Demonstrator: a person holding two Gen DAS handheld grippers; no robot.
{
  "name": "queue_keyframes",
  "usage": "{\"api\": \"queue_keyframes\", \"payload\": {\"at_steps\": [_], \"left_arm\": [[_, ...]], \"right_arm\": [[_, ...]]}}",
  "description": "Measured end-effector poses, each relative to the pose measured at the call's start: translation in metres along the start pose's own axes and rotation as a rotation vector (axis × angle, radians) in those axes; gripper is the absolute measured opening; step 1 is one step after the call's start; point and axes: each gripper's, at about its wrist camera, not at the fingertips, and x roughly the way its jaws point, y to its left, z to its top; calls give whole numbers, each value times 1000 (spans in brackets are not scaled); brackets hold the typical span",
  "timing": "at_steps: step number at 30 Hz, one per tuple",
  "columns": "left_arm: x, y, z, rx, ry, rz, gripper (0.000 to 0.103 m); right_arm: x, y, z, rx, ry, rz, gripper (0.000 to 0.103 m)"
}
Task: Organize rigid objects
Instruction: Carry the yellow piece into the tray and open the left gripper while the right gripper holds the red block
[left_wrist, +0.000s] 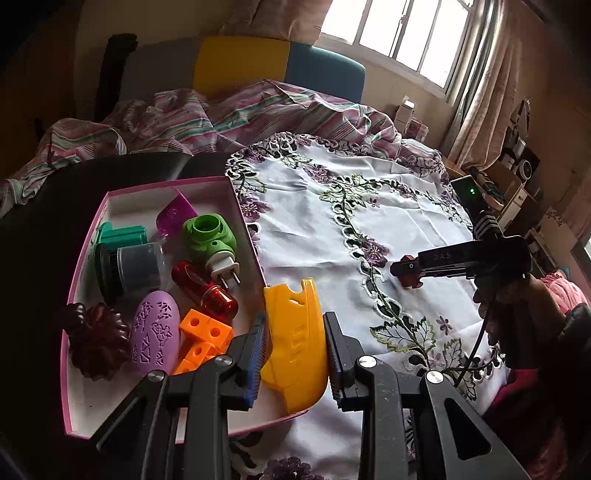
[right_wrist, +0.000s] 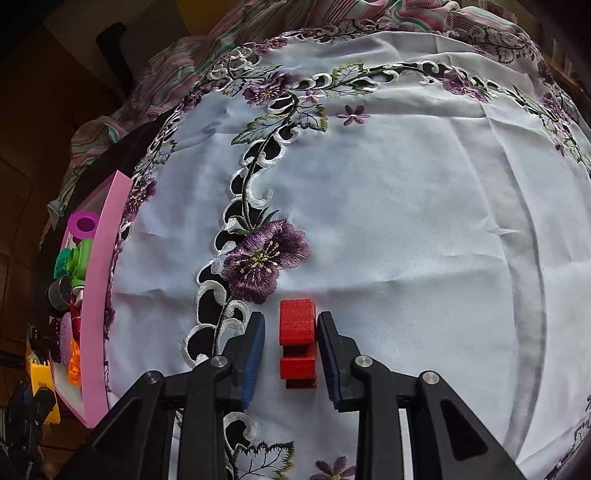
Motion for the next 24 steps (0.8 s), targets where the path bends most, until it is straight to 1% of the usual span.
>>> {"api": "queue_keyframes", "payload": {"at_steps": [11, 15, 18, 19, 20, 22, 24], "left_arm": [[-11, 20, -3, -40, -17, 22, 30], [-23, 34, -3, -77, -32, 25, 30], [-34, 47, -4, -97, -49, 49, 30], [-38, 53, -5, -111, -52, 56, 30], [-41, 59, -6, -122, -56, 64, 30], [-48, 72, -8, -147, -65, 93, 30], [-49, 84, -10, -181, -63, 108, 30]], "right_arm": [[-3, -5, 4, 38, -9, 8, 29], [-7, -11, 6, 72, -24, 14, 29], [-7, -12, 6, 73, -21, 3, 29], [-7, -11, 5, 66, -21, -5, 27], [-6, -9, 5, 55, -22, -23, 21], [-5, -5, 3, 21, -20, -69, 14], [-5, -2, 1, -10, -22, -95, 14]]}}
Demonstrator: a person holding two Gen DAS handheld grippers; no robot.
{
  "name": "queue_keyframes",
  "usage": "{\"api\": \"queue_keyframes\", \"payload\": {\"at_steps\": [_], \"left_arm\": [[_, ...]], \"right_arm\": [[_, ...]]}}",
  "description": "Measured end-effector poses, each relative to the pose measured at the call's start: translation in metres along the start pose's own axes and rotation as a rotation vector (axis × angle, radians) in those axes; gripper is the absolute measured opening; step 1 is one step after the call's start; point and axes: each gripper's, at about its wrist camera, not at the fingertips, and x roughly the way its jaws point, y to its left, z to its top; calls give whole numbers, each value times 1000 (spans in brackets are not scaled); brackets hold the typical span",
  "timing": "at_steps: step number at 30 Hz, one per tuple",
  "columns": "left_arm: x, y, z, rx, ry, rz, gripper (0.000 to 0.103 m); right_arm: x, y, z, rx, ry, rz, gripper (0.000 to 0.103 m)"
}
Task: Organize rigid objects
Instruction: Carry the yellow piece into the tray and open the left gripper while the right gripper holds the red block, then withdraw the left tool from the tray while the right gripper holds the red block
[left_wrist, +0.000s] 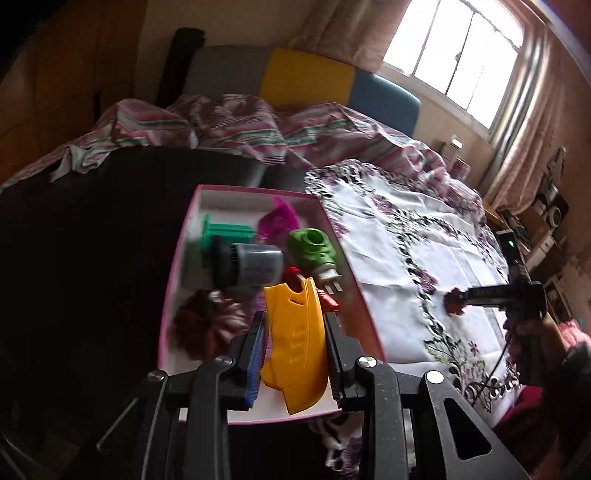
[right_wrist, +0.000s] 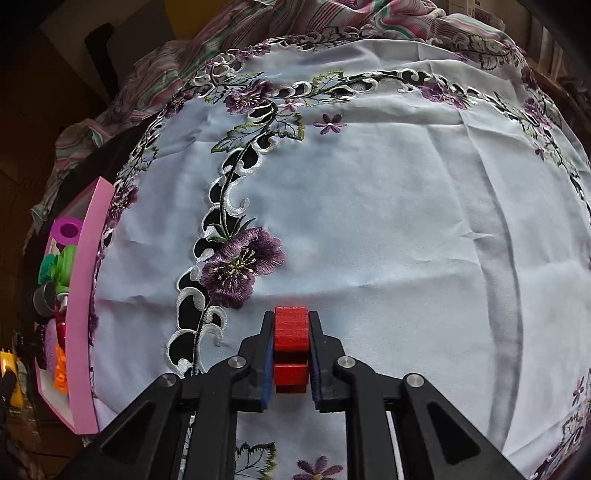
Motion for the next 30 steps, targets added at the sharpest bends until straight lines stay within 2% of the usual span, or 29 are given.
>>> {"api": "queue_keyframes", "payload": {"at_steps": [5, 13, 15, 19, 23, 25, 27, 30], "left_arm": [[6, 24, 7, -106, 26, -20, 30], [33, 3, 33, -78, 37, -71, 30], [49, -3, 38, -59, 60, -62, 30], [80, -4, 48, -86, 126, -75, 30], [102, -7, 55, -54, 118, -23, 31], [109, -7, 57, -54, 137, -12, 36], [109, -5, 57, -63, 129, -5, 51], [99, -4, 56, -51, 92, 6, 55]], "right_arm": [[2, 10, -4, -76, 3, -53, 14], [2, 12, -5, -92, 3, -67, 14], [2, 12, -5, -90, 3, -66, 14], [2, 12, -5, -92, 3, -67, 14], [2, 13, -5, -101, 1, -74, 14], [2, 14, -5, -107, 1, -78, 14], [2, 14, -5, -110, 0, -79, 14], [3, 14, -4, -110, -1, -79, 14]]}}
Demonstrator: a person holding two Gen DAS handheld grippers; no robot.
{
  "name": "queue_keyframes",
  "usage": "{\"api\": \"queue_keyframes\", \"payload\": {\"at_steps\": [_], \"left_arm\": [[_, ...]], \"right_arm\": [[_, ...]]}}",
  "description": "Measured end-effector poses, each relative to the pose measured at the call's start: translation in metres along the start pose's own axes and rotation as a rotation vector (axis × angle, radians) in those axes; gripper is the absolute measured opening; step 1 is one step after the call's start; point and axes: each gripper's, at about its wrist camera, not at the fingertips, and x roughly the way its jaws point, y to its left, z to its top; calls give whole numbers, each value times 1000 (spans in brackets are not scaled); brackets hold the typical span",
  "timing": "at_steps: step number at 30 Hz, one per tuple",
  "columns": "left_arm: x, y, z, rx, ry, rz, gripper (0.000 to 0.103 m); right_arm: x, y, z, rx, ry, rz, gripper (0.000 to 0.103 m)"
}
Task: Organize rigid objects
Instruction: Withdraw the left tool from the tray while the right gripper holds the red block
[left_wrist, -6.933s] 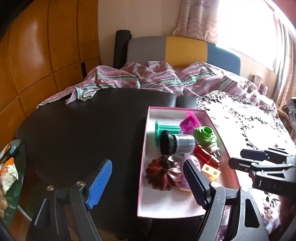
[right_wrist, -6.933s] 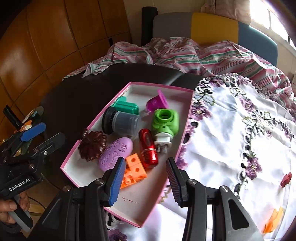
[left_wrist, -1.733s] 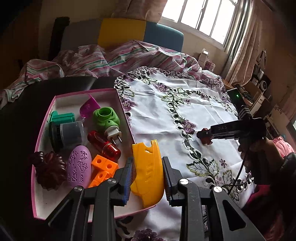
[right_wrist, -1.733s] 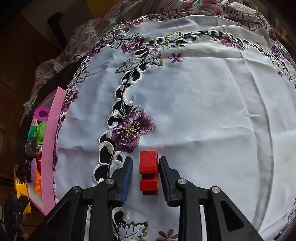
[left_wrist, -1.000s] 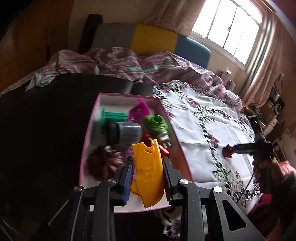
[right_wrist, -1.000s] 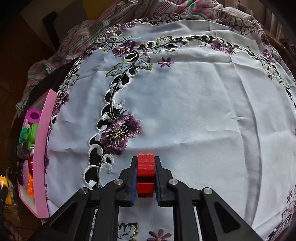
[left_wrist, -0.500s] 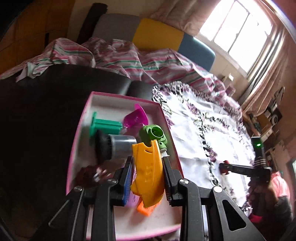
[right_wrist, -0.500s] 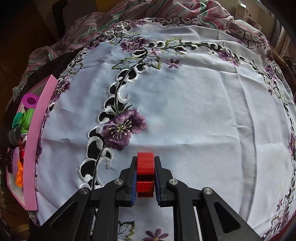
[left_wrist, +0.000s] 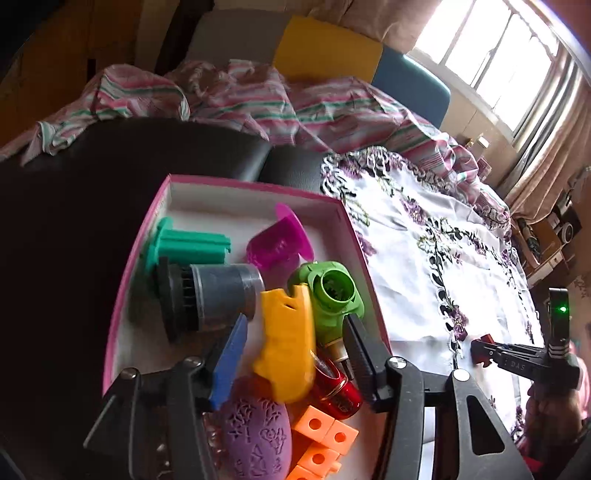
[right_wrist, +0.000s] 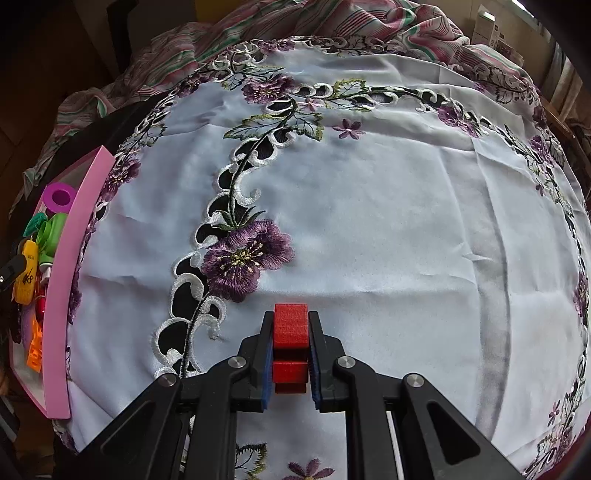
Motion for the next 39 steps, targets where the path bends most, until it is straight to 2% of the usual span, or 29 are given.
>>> {"api": "queue_keyframes", "payload": {"at_steps": [4, 6, 11, 14, 23, 39], "left_arm": [[-15, -2, -7, 35, -43, 34, 56], [-24, -3, -12, 44, -66, 56, 61], [-46, -8, -31, 89, -109, 115, 63], [-56, -9, -41, 103, -116, 141, 68], [-78, -2, -54, 84, -143, 184, 70], [-90, 17, -66, 42, -147, 227, 76]], "right_arm": [[1, 1, 2, -9, 0, -6, 14], [1, 1, 3, -13, -1, -8, 14], [1, 1, 3, -30, -3, -20, 14], [2, 5, 2, -50, -8, -36, 14], [3, 13, -2, -99, -25, -74, 14], [2, 16, -7, -122, -40, -95, 14]]}}
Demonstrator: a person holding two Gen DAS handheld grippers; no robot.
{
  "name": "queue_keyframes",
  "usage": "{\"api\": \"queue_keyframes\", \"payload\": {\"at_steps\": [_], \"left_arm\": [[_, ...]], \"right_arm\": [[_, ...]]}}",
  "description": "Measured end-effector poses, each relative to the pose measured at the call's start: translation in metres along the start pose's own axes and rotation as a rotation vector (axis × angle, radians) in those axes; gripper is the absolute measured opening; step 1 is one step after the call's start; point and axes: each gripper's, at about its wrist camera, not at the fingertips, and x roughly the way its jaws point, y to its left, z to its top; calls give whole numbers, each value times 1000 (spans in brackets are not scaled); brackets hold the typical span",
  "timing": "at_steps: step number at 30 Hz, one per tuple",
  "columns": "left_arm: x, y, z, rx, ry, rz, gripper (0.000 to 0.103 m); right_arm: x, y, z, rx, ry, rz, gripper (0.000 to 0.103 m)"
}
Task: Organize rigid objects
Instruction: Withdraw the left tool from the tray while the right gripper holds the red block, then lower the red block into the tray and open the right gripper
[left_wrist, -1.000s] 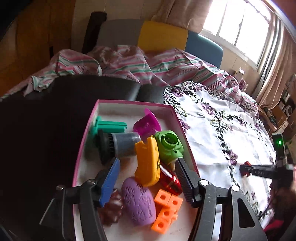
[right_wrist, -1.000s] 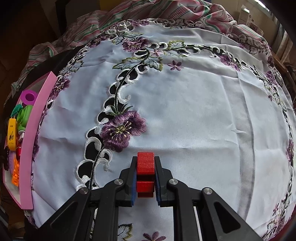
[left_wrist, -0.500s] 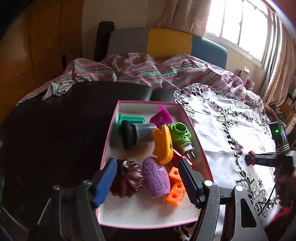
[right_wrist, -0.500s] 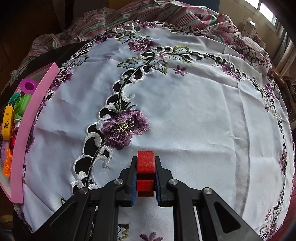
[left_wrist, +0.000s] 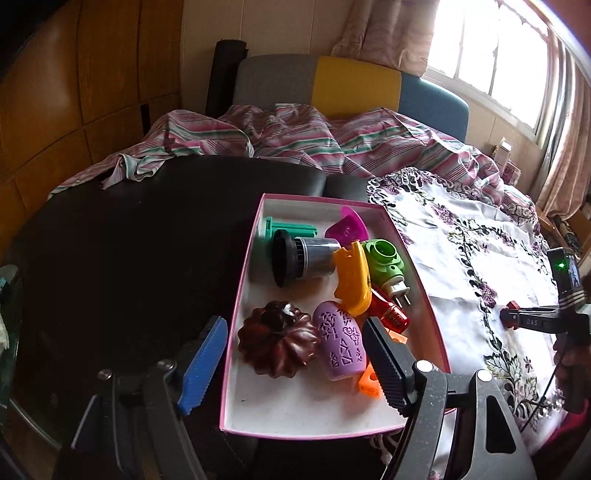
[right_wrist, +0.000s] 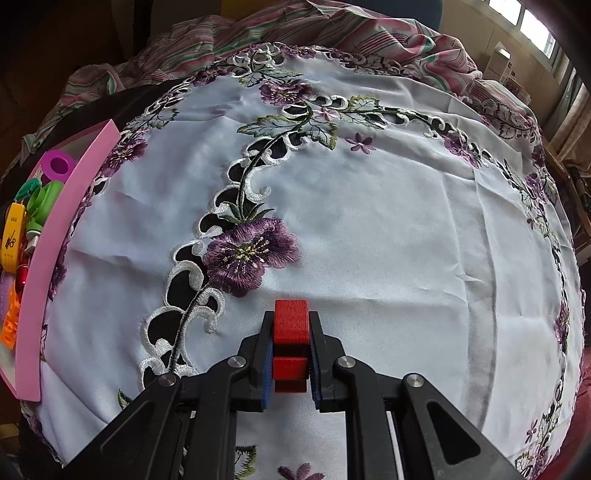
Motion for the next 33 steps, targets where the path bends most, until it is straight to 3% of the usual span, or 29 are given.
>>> {"api": "queue_keyframes", "payload": {"at_steps": [12, 17, 25, 33], "left_arm": [[-6, 22, -5, -36, -12, 44, 79], [-4, 36, -9, -70, 2, 61, 80], [-4, 44, -15, -87, 5, 62, 81], [-7, 47, -15, -97, -5, 59, 92]], "right_arm": [[-5, -1, 2, 0, -16, -3, 14], [-30, 9, 8, 16, -68, 62, 14], [-79, 101, 10, -127, -159, 301, 14], [-70, 190, 6, -220, -124, 450, 14]]}}
